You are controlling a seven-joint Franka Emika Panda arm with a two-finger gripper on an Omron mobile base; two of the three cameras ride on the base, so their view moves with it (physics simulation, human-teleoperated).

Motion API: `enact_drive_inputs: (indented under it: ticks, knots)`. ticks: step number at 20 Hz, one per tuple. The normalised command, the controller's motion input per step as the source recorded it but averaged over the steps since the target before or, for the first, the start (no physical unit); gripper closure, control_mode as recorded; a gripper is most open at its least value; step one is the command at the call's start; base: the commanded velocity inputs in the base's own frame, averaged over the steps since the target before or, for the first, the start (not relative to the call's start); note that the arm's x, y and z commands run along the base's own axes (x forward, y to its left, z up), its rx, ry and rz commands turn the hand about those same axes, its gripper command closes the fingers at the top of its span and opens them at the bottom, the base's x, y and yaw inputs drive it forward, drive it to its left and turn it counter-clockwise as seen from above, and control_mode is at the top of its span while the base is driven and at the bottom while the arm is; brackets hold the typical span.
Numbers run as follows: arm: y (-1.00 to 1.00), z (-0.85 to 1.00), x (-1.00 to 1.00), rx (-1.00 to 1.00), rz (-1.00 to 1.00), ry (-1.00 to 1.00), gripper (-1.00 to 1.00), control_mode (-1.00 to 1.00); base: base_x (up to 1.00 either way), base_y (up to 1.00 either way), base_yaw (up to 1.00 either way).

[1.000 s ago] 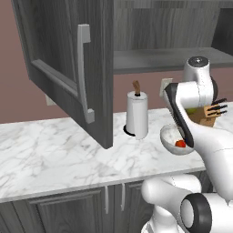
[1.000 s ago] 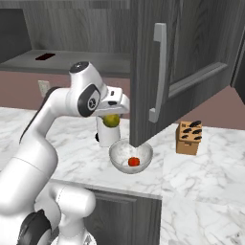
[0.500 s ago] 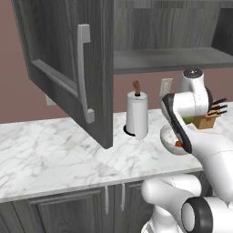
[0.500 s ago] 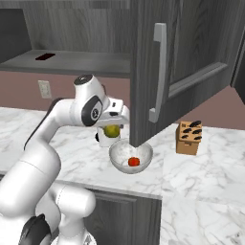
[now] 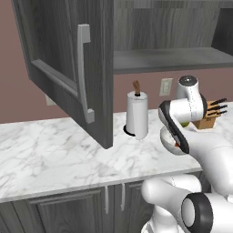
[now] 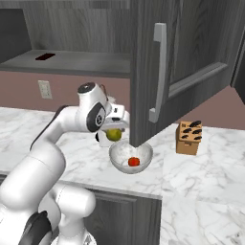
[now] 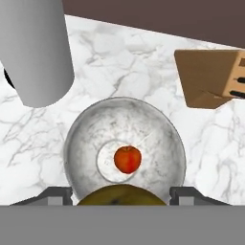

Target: Open the cabinet. Pick the apple and orange from the cabinet and place them into the bowl. Then close the cabinet.

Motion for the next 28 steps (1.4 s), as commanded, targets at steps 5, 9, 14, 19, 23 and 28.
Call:
enact_drive_inputs:
  ticks: [5, 9, 14, 19, 23, 28]
  knots:
    - [-0.09, -0.24, 0.20, 0.00, 0.00, 0.00, 1.00, -1.00, 0.00, 0.00, 0.00]
    - [-0.08, -0.25, 0.25, 0.00, 0.00, 0.00, 1.00, -1.00, 0.00, 0.00, 0.00]
    - [-0.07, -0.24, 0.28, 0.00, 0.00, 0.00, 1.00, -1.00, 0.00, 0.00, 0.00]
    - [-0.12, -0.20, 0.22, 0.00, 0.00, 0.00, 1.00, -1.00, 0.00, 0.00, 0.00]
    - [-0.11, -0.19, 0.19, 0.00, 0.00, 0.00, 1.00, -1.00, 0.00, 0.00, 0.00]
    - [-0.06, -0.22, 0.06, 0.00, 0.00, 0.00, 1.00, -1.00, 0.00, 0.00, 0.00]
